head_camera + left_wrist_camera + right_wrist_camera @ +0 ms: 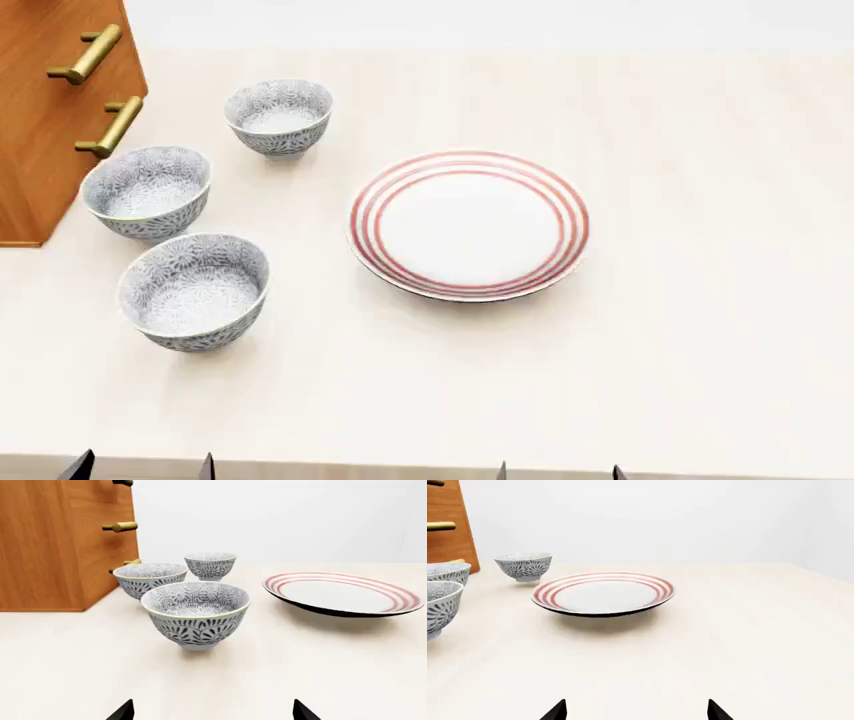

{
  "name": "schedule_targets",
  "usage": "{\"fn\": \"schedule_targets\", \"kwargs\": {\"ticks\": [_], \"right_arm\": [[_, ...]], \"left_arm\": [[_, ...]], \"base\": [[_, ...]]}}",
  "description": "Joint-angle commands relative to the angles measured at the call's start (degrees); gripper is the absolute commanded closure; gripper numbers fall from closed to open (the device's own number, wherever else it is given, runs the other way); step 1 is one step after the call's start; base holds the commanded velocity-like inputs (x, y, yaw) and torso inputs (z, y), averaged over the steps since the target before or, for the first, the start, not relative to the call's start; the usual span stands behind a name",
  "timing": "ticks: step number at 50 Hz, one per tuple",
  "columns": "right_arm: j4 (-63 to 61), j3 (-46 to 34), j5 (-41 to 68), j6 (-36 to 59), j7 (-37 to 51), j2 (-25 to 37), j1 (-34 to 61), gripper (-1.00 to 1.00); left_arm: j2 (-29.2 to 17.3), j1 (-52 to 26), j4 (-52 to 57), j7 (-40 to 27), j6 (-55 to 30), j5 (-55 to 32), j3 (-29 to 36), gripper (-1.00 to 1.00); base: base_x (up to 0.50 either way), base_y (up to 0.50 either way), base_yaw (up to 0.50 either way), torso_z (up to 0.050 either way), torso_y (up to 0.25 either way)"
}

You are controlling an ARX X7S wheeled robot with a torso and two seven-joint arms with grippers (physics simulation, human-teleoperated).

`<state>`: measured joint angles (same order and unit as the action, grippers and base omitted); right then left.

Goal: Put the bowl at the front on the plate.

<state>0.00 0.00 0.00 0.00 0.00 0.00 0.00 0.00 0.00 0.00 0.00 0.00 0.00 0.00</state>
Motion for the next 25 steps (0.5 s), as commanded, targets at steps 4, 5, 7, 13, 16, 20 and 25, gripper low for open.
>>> {"fn": "schedule_targets", "kwargs": {"ticks": [4,5,7,13,16,20,25], "right_arm": [[-0.1,-2.2,2.2,-0.3,2.1,1.8,0.0,-1.0],[-0.1,-2.3,2.3,-0.3,2.4,1.9,0.0,-1.0],[-0.2,-2.5,2.5,-0.2,3.0,2.1,0.0,-1.0],[-1.1,-3.6,2.8,-0.2,4.1,2.8,-0.4,-1.0],[-4.2,-2.3,6.9,3.6,4.4,2.7,-1.2,-1.0],[-14.2,-2.5,7.2,13.2,6.3,4.2,-0.9,-1.0],[-24.8,-3.8,6.6,26.2,7.8,6.4,1.9,-1.0]], "left_arm": [[-1.7,0.0,0.2,-2.2,-0.1,-1.3,2.1,-1.0],[-1.9,0.0,0.2,-2.4,-0.1,-1.4,2.3,-1.0],[-2.2,-0.2,0.1,-2.7,-0.2,-1.7,2.6,-1.0],[-2.8,-0.1,0.5,-3.7,-0.5,-2.7,3.3,-1.0],[-3.1,-0.3,2.1,-5.0,-3.8,-2.5,3.4,-1.0],[-3.9,-0.9,10.1,-5.8,-14.5,-1.6,4.5,-1.0],[-4.7,-2.3,25.9,-5.4,-30.4,-2.2,6.4,-1.0]], "base": [[0.0,0.0,0.0,0.0,0.0],[0.0,0.0,0.0,0.0,0.0],[0.0,0.0,0.0,0.0,0.0],[0.0,0.0,0.0,0.0,0.0],[0.0,0.0,0.0,0.0,0.0],[0.0,0.0,0.0,0.0,0.0],[0.0,0.0,0.0,0.0,0.0]]}}
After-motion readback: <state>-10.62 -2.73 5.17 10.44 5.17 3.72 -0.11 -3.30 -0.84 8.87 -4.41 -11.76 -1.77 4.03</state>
